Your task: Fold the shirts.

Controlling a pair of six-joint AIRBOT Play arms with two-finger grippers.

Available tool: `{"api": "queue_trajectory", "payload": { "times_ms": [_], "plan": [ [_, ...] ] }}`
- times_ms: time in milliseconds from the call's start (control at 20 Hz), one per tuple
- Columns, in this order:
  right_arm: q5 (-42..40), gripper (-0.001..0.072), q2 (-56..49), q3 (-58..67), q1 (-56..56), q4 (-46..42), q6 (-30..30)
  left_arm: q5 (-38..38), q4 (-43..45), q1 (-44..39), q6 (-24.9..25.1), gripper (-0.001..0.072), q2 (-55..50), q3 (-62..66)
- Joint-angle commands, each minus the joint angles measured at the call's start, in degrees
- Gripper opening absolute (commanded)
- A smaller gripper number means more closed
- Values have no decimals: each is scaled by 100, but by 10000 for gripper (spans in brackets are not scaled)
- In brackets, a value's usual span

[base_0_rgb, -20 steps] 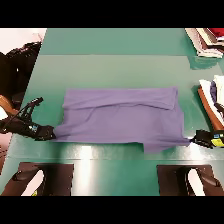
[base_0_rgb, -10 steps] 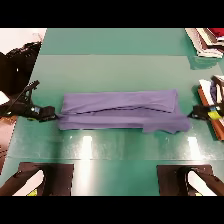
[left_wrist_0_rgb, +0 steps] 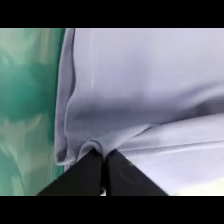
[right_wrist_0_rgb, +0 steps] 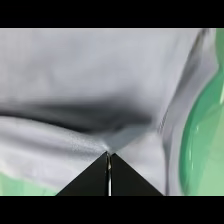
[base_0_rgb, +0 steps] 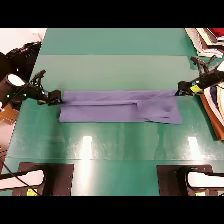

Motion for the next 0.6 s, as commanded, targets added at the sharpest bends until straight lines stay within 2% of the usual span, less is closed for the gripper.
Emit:
{"api": "queue_trajectory", "payload": {
  "times_ms": [0,100,150,200,250,300,450,500,550],
  "plan": [
    [-15,14,-603,713,26,35,26,358,-332,7,216,27,-332,514],
    [-44,16,-778,946,28,42,44,511,-485,7,216,27,-330,605],
    [-92,61,-833,1019,28,50,129,557,-584,7,212,30,-330,612],
    [-125,305,-874,1086,-2,107,129,562,-623,7,210,248,-330,614],
    [-131,421,-890,1115,-68,317,107,575,-721,7,168,572,-330,614],
    [-83,421,-883,1113,-188,570,4,538,-824,7,149,608,-326,614],
    [564,421,-879,1062,-636,927,-367,94,-883,7,168,604,-319,612],
    [743,421,-841,940,-811,933,-468,-68,-879,7,168,581,-319,612],
    [811,421,-782,763,-984,935,-562,-197,-879,7,175,342,-319,612]
  ]
}}
